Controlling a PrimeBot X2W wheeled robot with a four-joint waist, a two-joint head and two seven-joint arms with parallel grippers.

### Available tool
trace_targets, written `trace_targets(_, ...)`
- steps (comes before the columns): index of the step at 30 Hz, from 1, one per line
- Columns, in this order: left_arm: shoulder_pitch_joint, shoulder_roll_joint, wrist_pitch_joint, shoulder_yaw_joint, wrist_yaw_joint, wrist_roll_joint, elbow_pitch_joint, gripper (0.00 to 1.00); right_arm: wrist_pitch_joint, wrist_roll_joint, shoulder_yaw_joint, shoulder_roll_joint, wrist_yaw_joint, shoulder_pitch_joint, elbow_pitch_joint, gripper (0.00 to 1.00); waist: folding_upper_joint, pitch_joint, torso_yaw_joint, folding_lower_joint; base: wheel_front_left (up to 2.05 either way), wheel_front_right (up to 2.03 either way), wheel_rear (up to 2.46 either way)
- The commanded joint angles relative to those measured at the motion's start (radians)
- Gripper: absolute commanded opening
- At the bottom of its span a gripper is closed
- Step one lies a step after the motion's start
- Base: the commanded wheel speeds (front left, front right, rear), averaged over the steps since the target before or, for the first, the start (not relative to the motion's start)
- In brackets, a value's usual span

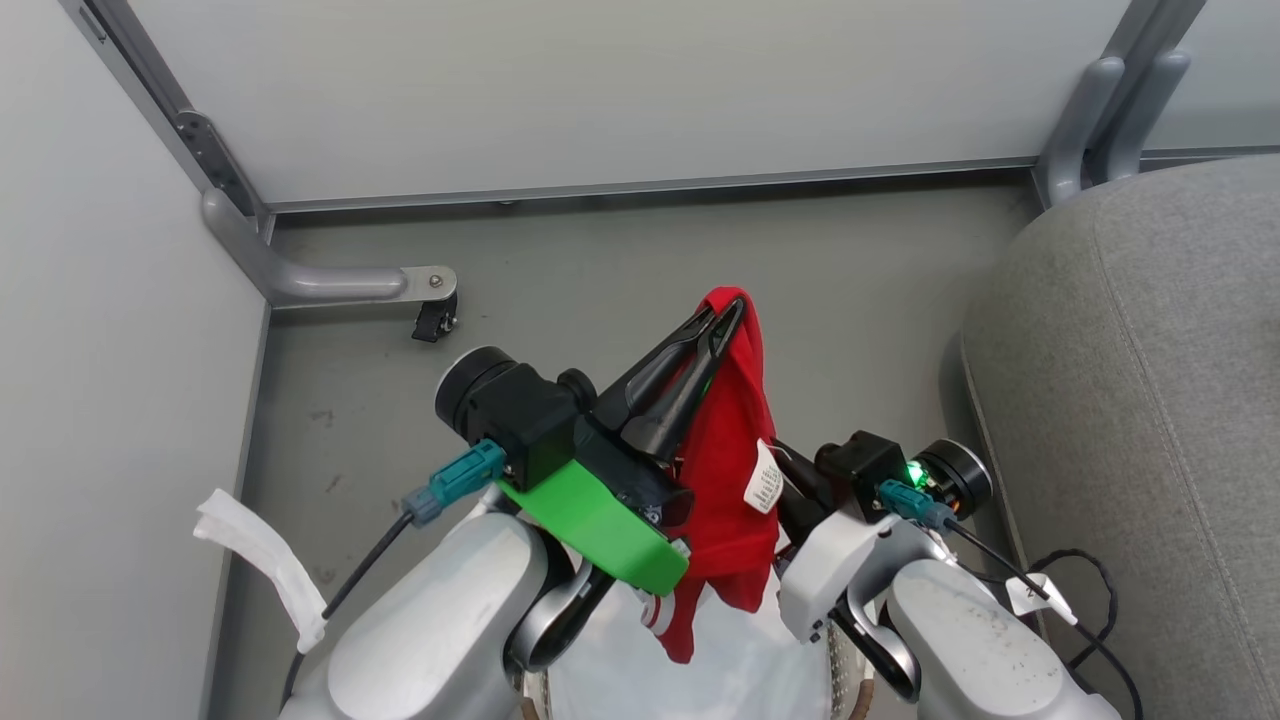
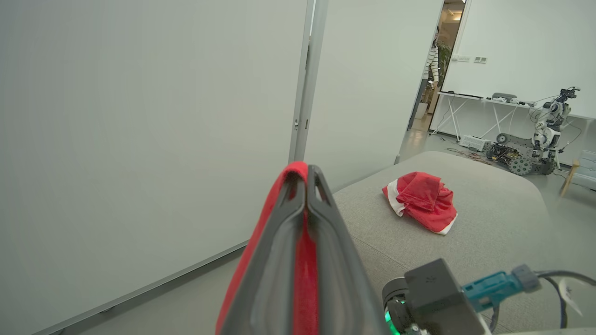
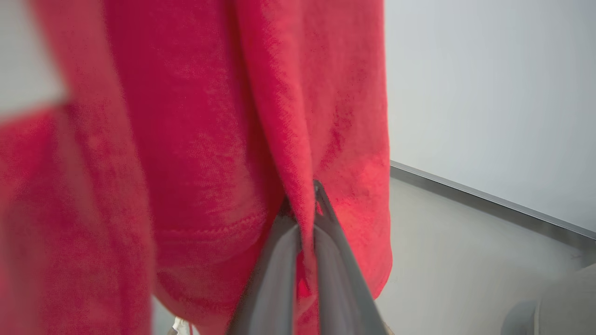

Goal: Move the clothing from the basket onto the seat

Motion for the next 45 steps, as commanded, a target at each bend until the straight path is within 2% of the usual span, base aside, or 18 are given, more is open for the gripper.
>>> trace_targets(1,-0.009,0.006,-0.004,0.006,-0.004,0.003,-0.001,0.0,-0.001,0.01,-0.007,-0.004,-0.001,-0.002,-0.005,0.0,0.0,-0.001,-0.009,0.0,0.0,0.0,0.0)
trace_targets(4,0.006,0.005,-0.004,0.023,-0.004,0.011,0.0,0.0,-0.001,0.014,-0.025,-0.004,-0.001,0.013,-0.023,0.0,0.0,-0.005,-0.029,0.0,0.0,0.0,0.0)
trace_targets(5,0.015,0.007,-0.004,0.029,-0.004,0.017,0.004,0.33,-0.001,0.014,-0.038,-0.005,-0.001,0.021,-0.034,0.0,0.0,-0.007,-0.04,0.0,0.0,0.0,0.0)
trace_targets(6,0.024,0.01,-0.004,0.029,-0.004,0.021,0.012,0.92,-0.001,0.015,-0.048,-0.005,-0.001,0.028,-0.045,0.0,0.0,-0.008,-0.051,0.0,0.0,0.0,0.0)
trace_targets(7,0.029,0.012,-0.004,0.039,-0.004,0.03,0.013,1.0,-0.001,0.019,-0.063,-0.004,-0.001,0.037,-0.057,0.0,0.0,-0.01,-0.067,0.0,0.0,0.0,0.0)
trace_targets(12,0.069,0.034,-0.004,0.08,-0.004,0.059,0.026,1.0,0.0,0.028,-0.104,-0.004,-0.001,0.072,-0.132,0.0,0.0,-0.009,-0.175,0.0,0.0,0.0,0.0)
trace_targets(17,0.129,0.057,-0.004,0.127,-0.004,0.087,0.042,1.0,-0.001,0.034,-0.135,-0.004,-0.001,0.11,-0.211,0.0,0.0,-0.011,-0.328,0.0,0.0,0.0,0.0)
trace_targets(22,0.203,0.064,-0.004,0.177,-0.004,0.106,0.06,1.0,0.0,0.039,-0.198,-0.004,-0.001,0.15,-0.275,0.0,0.0,-0.026,-0.482,0.0,0.0,0.0,0.0)
trace_targets(28,0.269,0.062,-0.003,0.224,-0.004,0.124,0.074,1.0,-0.001,0.024,-0.285,-0.004,-0.001,0.18,-0.333,0.0,0.0,-0.034,-0.621,0.0,0.0,0.0,0.0)
trace_targets(35,0.272,0.052,-0.002,0.203,-0.004,0.125,0.085,1.0,-0.001,-0.01,-0.395,-0.002,-0.001,0.207,-0.411,0.0,0.0,-0.002,-0.658,0.0,0.0,0.0,0.0)
trace_targets(40,0.262,0.071,-0.002,0.185,-0.004,0.124,0.082,1.0,-0.001,-0.111,-0.423,-0.006,-0.001,0.115,-0.433,0.0,0.0,0.048,-0.662,0.0,0.0,0.0,0.0)
trace_targets(45,0.285,0.103,-0.002,0.199,-0.004,0.135,0.065,1.0,-0.001,-0.179,-0.399,-0.091,-0.001,-0.07,-0.403,0.0,0.0,0.111,-0.658,0.0,0.0,0.0,0.0)
